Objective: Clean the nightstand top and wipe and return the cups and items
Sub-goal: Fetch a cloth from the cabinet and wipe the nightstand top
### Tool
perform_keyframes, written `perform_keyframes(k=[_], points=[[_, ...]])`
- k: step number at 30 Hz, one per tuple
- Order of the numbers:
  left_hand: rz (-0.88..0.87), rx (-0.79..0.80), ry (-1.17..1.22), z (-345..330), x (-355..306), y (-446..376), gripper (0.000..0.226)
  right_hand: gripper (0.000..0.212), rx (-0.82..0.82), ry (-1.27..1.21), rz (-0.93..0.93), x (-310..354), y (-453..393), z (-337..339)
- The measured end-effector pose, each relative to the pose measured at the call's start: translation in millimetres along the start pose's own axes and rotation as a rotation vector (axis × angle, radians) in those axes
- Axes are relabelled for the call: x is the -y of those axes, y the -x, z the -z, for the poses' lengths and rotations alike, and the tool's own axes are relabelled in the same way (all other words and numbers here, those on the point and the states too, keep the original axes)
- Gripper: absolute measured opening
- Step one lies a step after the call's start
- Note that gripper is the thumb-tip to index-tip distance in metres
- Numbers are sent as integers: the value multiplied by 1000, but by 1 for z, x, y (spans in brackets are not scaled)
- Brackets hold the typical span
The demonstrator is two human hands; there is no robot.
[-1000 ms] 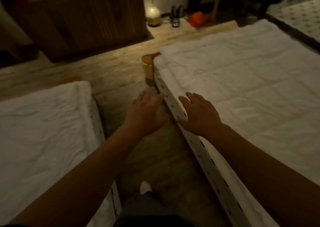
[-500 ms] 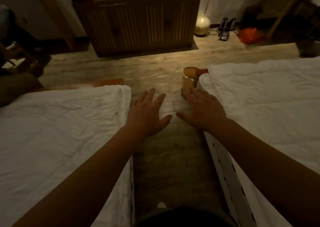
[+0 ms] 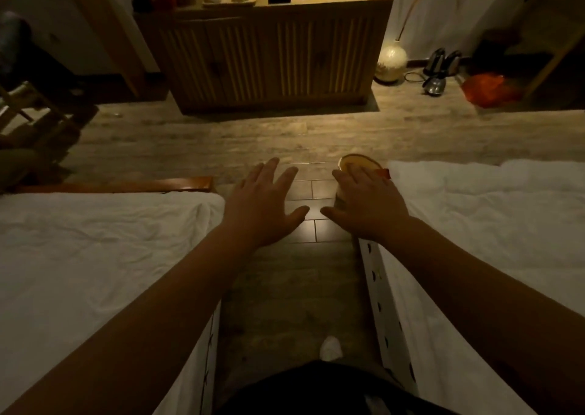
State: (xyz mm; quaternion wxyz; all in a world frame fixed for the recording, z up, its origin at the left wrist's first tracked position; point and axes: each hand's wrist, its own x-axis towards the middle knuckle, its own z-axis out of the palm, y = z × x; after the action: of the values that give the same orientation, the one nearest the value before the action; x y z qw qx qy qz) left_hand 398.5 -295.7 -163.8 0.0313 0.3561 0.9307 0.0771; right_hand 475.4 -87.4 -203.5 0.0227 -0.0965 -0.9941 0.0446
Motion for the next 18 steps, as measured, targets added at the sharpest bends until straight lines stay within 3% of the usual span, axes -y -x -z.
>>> perform_keyframes(k=[10,18], points=[[-6,-30,-67,-7,25,-176,82,86,31,-55,-1,-67,-159,-8],[-29,-40,-76,-5,112,-376,81,86,67,-10,-91,-98,-352,-29]])
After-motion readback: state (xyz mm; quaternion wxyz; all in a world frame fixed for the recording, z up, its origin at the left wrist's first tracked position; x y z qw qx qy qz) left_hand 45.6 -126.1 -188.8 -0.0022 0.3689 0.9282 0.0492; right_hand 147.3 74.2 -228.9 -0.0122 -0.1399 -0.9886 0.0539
